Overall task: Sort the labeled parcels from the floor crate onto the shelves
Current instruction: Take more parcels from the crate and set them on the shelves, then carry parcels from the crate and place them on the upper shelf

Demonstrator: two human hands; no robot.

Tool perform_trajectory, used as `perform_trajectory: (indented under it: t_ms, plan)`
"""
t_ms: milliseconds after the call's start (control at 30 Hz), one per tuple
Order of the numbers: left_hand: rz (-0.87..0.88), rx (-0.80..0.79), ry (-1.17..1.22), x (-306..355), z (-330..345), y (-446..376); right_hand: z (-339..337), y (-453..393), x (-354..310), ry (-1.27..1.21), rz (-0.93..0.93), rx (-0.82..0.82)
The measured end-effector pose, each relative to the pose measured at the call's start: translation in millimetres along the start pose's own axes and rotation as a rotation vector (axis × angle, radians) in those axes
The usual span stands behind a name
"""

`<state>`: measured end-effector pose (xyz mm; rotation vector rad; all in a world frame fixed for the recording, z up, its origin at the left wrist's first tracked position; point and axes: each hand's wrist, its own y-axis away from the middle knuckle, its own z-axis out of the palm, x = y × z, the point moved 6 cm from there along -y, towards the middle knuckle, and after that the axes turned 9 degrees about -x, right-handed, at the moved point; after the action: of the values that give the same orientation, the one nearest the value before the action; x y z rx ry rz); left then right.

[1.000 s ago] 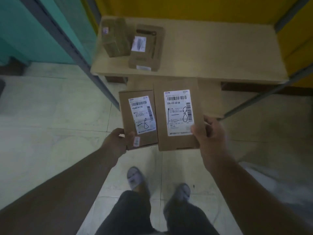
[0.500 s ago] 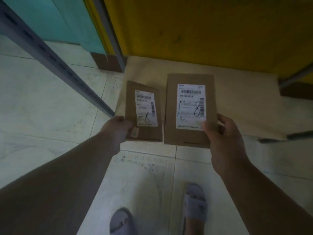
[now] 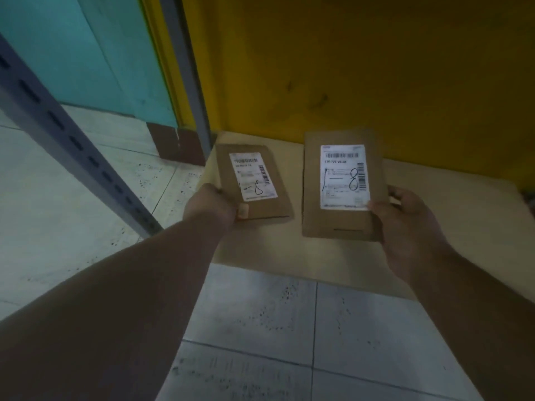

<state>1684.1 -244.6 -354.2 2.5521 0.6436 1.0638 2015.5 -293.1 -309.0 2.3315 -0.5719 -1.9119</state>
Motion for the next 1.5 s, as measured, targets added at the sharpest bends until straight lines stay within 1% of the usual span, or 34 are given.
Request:
perform_trajectory:
  t_ms: [133, 200, 300, 400, 500, 567, 667, 733, 800, 867, 933, 1000, 1033, 1167, 1233, 1300, 1400, 1500]
  plan:
    - [0.004, 0.046, -0.162, -0.2, 6.6, 1.4, 3.7, 0.1, 13.3, 0.065, 0.023, -0.01]
    - [0.036, 0.021, -0.231, 5.5, 4.5, 11.9, 3.5, 3.7, 11.3, 0.083, 0.042, 0.005]
    - [0.09, 0.0, -0.26, 12.9, -0.8, 25.2, 1.1, 2.0, 9.1, 0.085, 0.054, 0.039]
    - [0.199, 0.045, -0.266, 19.7, 4.1, 40.6, -1.2, -8.7, 14.5, 0.149, 0.063, 0.051]
    - [0.351, 0.038, -0.214, 15.4, 24.1, 65.7, 5.3, -17.6, 26.2, 0.231, 0.079, 0.026]
    - [0.432, 0.014, -0.224, 4.8, 38.1, 80.5, 17.3, -19.9, 31.9, 0.343, 0.095, 0.001]
    - [0.465, -0.031, -0.249, -8.3, 52.4, 94.9, 31.7, -20.2, 32.1, 0.685, 0.091, -0.003]
    - [0.477, -0.038, -0.282, -10.5, 56.3, 100.3, 35.5, -13.6, 23.4, 0.907, 0.035, 0.022]
    - [0.49, -0.031, -0.306, -13.5, 57.9, 104.5, 42.8, -0.8, 9.6, 1.04, -0.126, 0.026]
    - [0.5, -0.027, -0.325, -17.2, 59.5, 108.9, 57.2, 15.2, -2.7, 1.063, -0.325, -0.036]
    - [0.503, -0.028, -0.348, -21.4, 62.1, 112.9, 73.5, 30.0, -11.9, 1.067, -0.478, -0.103]
    - [0.49, -0.021, -0.348, -27.0, 63.0, 115.6, 86.2, 41.2, -21.4, 1.054, -0.591, -0.1]
    - [0.472, -0.02, -0.342, -31.1, 61.7, 117.9, 91.0, 47.6, -25.8, 1.032, -0.619, -0.089]
    - [0.385, -0.083, -0.317, -48.9, 40.3, 150.5, 102.1, 93.4, -53.4, 0.959, -0.618, -0.09]
    - [0.345, -0.108, -0.311, -60.1, 18.9, 175.0, 110.1, 122.5, -73.2, 0.989, -0.617, -0.143]
    - [0.286, -0.099, -0.282, -71.7, -10.5, 200.8, 118.7, 153.0, -96.4, 1.008, -0.618, -0.201]
    - [0.139, -0.075, -0.209, -95.0, -67.9, 259.4, 141.9, 216.2, -140.1, 1.03, -0.633, -0.333]
    - [0.014, -0.053, -0.135, -113.2, -136.5, 330.4, 176.0, 285.1, -198.4, 1.049, -0.634, -0.492]
